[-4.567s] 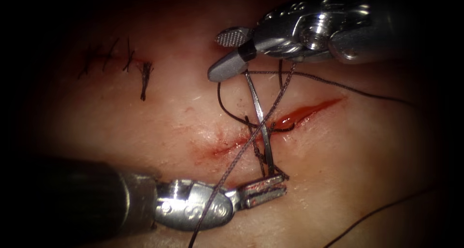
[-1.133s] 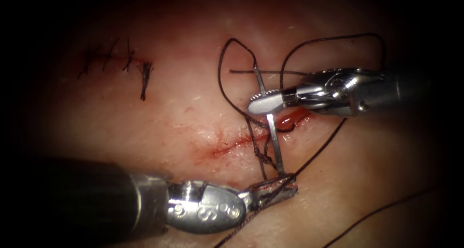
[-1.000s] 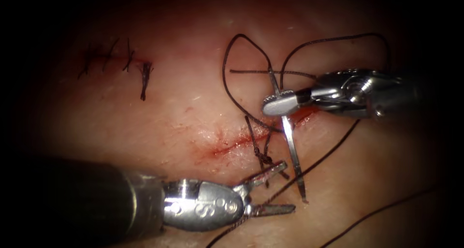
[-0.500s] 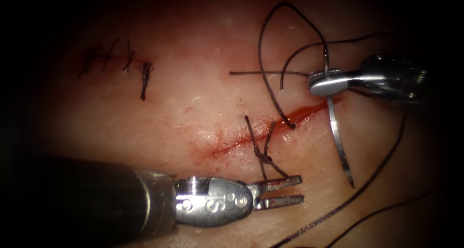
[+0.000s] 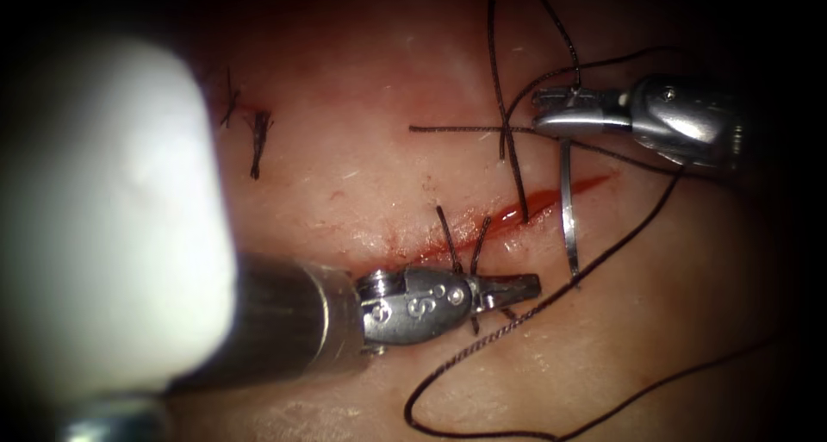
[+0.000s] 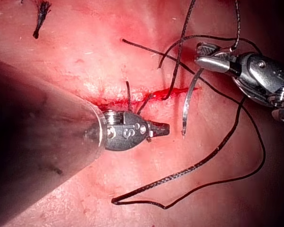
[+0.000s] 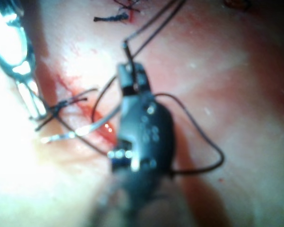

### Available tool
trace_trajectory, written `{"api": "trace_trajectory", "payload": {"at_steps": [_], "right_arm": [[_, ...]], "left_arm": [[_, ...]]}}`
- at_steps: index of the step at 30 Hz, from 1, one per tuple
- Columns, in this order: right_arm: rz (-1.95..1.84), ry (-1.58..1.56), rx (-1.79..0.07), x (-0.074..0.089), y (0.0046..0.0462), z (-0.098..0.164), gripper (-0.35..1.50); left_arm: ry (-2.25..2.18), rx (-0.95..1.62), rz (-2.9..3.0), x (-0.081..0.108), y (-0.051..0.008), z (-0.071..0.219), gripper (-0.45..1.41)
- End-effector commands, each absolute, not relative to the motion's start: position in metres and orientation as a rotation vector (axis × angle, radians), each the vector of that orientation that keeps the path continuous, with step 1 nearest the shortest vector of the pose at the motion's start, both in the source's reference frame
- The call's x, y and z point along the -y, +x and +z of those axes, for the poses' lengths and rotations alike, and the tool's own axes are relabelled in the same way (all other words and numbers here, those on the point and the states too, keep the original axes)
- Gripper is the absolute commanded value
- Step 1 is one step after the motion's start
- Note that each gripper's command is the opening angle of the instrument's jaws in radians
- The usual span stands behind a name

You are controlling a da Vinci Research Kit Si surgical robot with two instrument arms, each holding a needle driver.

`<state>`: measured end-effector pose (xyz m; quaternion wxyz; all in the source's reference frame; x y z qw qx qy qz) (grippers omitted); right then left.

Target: Wound Closure

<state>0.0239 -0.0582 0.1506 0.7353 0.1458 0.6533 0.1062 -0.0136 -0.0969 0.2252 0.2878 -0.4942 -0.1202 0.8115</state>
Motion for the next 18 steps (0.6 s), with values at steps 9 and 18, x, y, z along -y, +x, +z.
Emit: {"api": "trace_trajectory", "payload": {"at_steps": [9, 18], "right_arm": [[0.117, 0.235, -1.462, 0.0593, 0.0241, 0.1492, -0.35], [0.094, 0.219, -1.472, 0.0605, 0.0245, 0.1481, -0.35]], "left_arm": [[-1.158, 0.302, 2.158, 0.0958, -0.0124, 0.2304, -0.45], [-1.007, 0.304, 2.159, 0.0949, -0.0123, 0.2316, -0.4]]}}
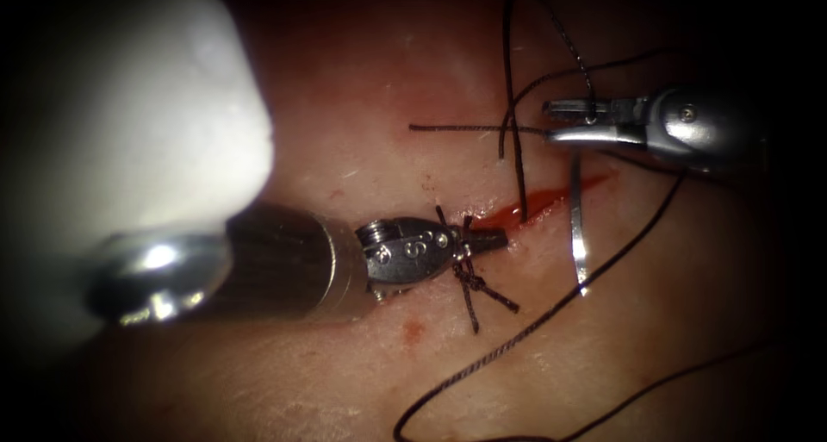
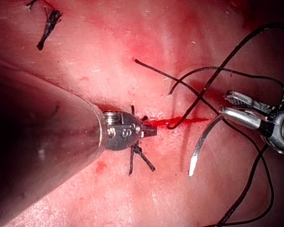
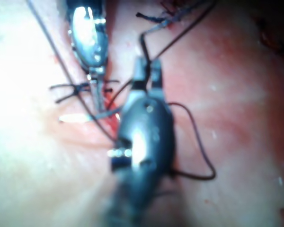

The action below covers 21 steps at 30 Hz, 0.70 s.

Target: Wound Closure

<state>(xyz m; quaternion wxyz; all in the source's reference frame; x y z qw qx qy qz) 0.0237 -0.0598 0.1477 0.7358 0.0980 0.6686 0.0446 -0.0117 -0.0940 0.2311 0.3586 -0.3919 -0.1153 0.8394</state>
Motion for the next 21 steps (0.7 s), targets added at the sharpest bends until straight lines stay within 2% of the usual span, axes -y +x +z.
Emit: {"api": "trace_trajectory", "payload": {"at_steps": [1, 11, 21], "right_arm": [[0.094, 0.219, -1.472, 0.0606, 0.0245, 0.1481, -0.35], [0.092, 0.211, -1.471, 0.0612, 0.0246, 0.1477, -0.35], [0.085, 0.192, -1.474, 0.061, 0.0243, 0.147, -0.35]], "left_arm": [[-0.989, 0.307, 2.159, 0.0948, -0.0124, 0.2316, -0.38], [-0.879, 0.317, 2.178, 0.0934, -0.0132, 0.2326, -0.33], [-0.745, 0.313, 2.253, 0.0927, -0.0125, 0.2363, -0.45]]}}
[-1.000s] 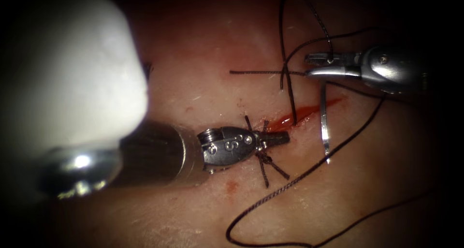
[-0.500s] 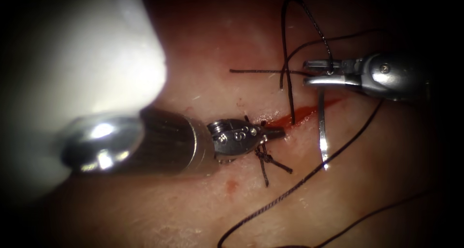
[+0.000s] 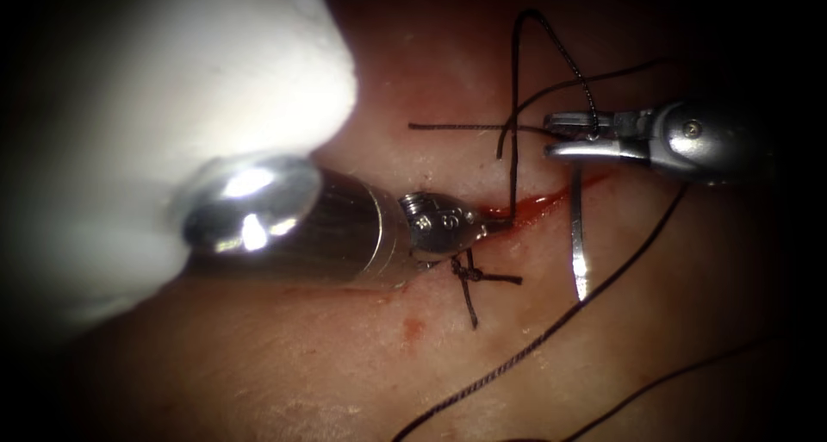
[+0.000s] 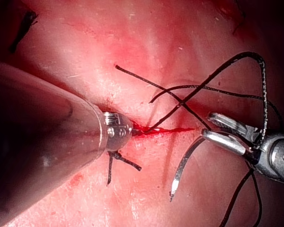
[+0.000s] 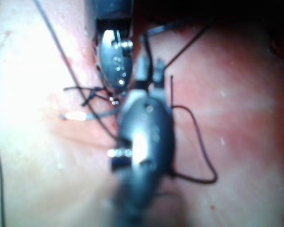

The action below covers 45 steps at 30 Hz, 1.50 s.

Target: Wound Closure

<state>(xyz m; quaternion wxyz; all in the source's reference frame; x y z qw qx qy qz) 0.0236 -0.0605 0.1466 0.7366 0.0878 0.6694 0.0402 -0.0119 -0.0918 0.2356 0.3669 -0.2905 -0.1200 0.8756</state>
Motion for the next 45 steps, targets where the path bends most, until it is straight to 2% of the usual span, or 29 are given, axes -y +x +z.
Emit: {"api": "trace_trajectory", "payload": {"at_steps": [1, 6, 7, 8, 11, 17, 22, 27, 45], "right_arm": [[0.085, 0.193, -1.474, 0.061, 0.0242, 0.1469, -0.35], [0.08, 0.183, -1.479, 0.0608, 0.0242, 0.1468, -0.35], [0.081, 0.182, -1.482, 0.0608, 0.0242, 0.1468, -0.35], [0.078, 0.176, -1.481, 0.0608, 0.0242, 0.1468, -0.35], [0.077, 0.177, -1.485, 0.0608, 0.0242, 0.1468, -0.35], [0.074, 0.181, -1.49, 0.0608, 0.0242, 0.1468, -0.35], [0.072, 0.182, -1.491, 0.0606, 0.0242, 0.1469, -0.35], [0.063, 0.165, -1.492, 0.06, 0.0241, 0.1472, -0.35], [-0.097, 0.019, -1.538, 0.0569, 0.0282, 0.1501, -0.35]], "left_arm": [[-0.732, 0.311, 2.262, 0.0928, -0.0124, 0.2368, -0.45], [-0.684, 0.367, 2.294, 0.0934, -0.0124, 0.2383, -0.45], [-0.68, 0.384, 2.298, 0.0934, -0.0124, 0.2384, -0.37], [-0.667, 0.411, 2.306, 0.0934, -0.0126, 0.2385, -0.2], [-0.649, 0.502, 2.317, 0.0932, -0.0132, 0.2384, 0.02], [-0.72, 0.816, 2.26, 0.0932, -0.0145, 0.238, 0.17], [-0.818, 0.98, 2.208, 0.0928, -0.0149, 0.2379, 0.29], [-0.888, 1.022, 2.172, 0.093, -0.0153, 0.2377, 0.57], [-0.935, 1.01, 2.138, 0.0922, -0.0148, 0.2355, 0.56]]}}
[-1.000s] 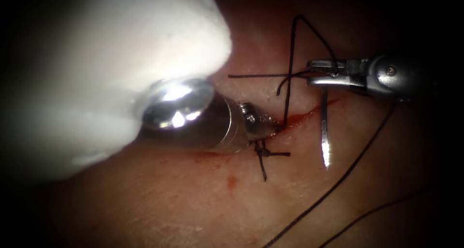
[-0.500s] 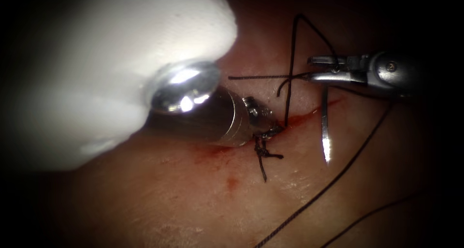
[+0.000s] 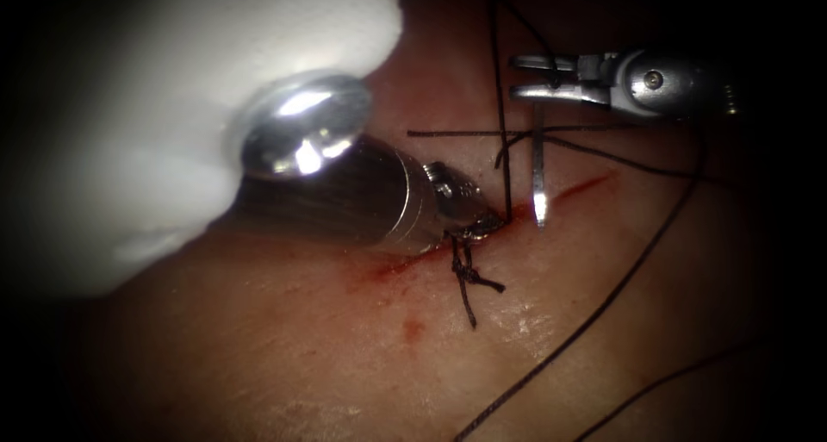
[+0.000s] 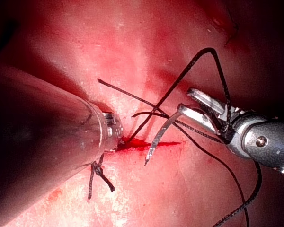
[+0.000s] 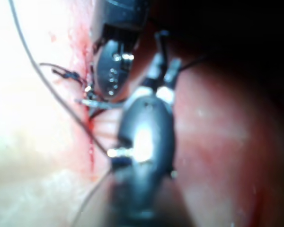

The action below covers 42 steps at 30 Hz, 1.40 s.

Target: Wound Closure

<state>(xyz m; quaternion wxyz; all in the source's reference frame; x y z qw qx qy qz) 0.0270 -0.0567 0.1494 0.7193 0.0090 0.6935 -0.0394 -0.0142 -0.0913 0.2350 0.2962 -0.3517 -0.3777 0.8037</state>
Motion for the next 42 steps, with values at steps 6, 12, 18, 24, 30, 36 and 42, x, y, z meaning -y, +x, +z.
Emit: {"api": "trace_trajectory", "payload": {"at_steps": [6, 12, 18, 24, 30, 36, 42], "right_arm": [[-0.154, -0.001, -1.541, 0.0582, 0.0296, 0.152, -0.35], [-0.206, -0.036, -1.545, 0.0584, 0.0294, 0.1529, -0.35], [-0.26, -0.06, -1.524, 0.0579, 0.0291, 0.1536, -0.35], [-0.294, -0.076, -1.507, 0.0576, 0.0288, 0.1541, -0.35], [-0.333, -0.053, -1.497, 0.0588, 0.0288, 0.1551, -0.35], [-0.368, -0.026, -1.518, 0.0599, 0.0285, 0.1551, -0.35], [-0.355, 0.067, -1.523, 0.061, 0.0285, 0.1547, -0.35]], "left_arm": [[-0.932, 1.009, 2.142, 0.093, -0.0144, 0.2359, 0.54], [-0.933, 1.009, 2.145, 0.0933, -0.0143, 0.236, 0.52], [-0.934, 1.011, 2.146, 0.0937, -0.0142, 0.2358, 0.52], [-0.931, 1.016, 2.143, 0.0939, -0.0139, 0.2356, 0.52], [-0.932, 1.018, 2.145, 0.0939, -0.0136, 0.2356, 0.52], [-0.933, 1.013, 2.147, 0.0938, -0.0134, 0.2356, 0.52], [-0.933, 1.01, 2.147, 0.0938, -0.0134, 0.2356, 0.51]]}}
